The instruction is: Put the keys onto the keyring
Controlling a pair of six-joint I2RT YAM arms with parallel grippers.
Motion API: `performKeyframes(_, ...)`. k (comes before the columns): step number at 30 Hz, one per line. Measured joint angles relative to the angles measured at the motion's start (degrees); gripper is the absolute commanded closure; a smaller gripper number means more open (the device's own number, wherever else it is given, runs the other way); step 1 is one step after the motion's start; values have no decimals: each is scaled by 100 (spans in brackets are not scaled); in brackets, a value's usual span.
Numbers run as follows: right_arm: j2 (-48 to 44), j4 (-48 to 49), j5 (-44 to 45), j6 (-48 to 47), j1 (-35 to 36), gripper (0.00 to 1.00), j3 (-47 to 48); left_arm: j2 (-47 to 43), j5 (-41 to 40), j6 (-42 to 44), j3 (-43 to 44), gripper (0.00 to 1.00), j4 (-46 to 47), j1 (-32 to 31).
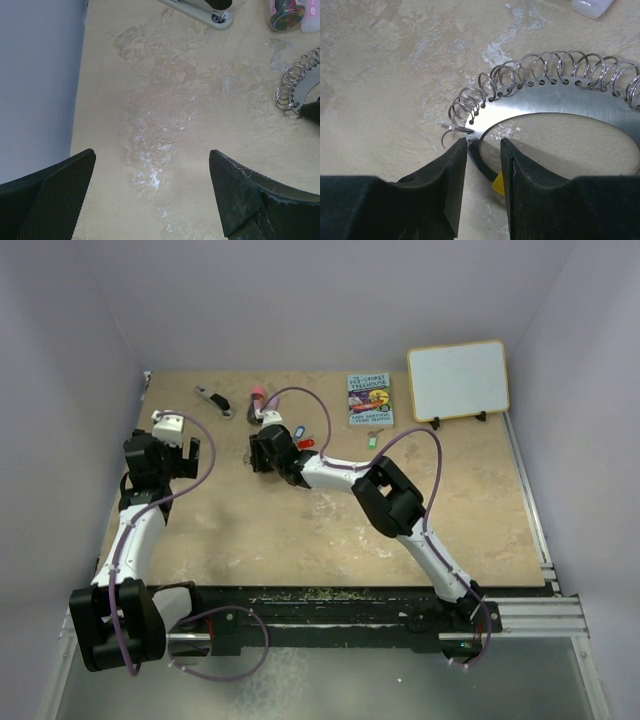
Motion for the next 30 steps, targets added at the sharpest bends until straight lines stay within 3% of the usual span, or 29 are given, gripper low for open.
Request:
performKeyframes(15, -199, 144, 166, -144, 149, 60, -299, 7, 0, -9, -136, 2, 103, 0)
performKeyframes(30, -984, 555, 356, -1215, 487, 62, -977, 7, -4, -11, -208, 2, 144, 0)
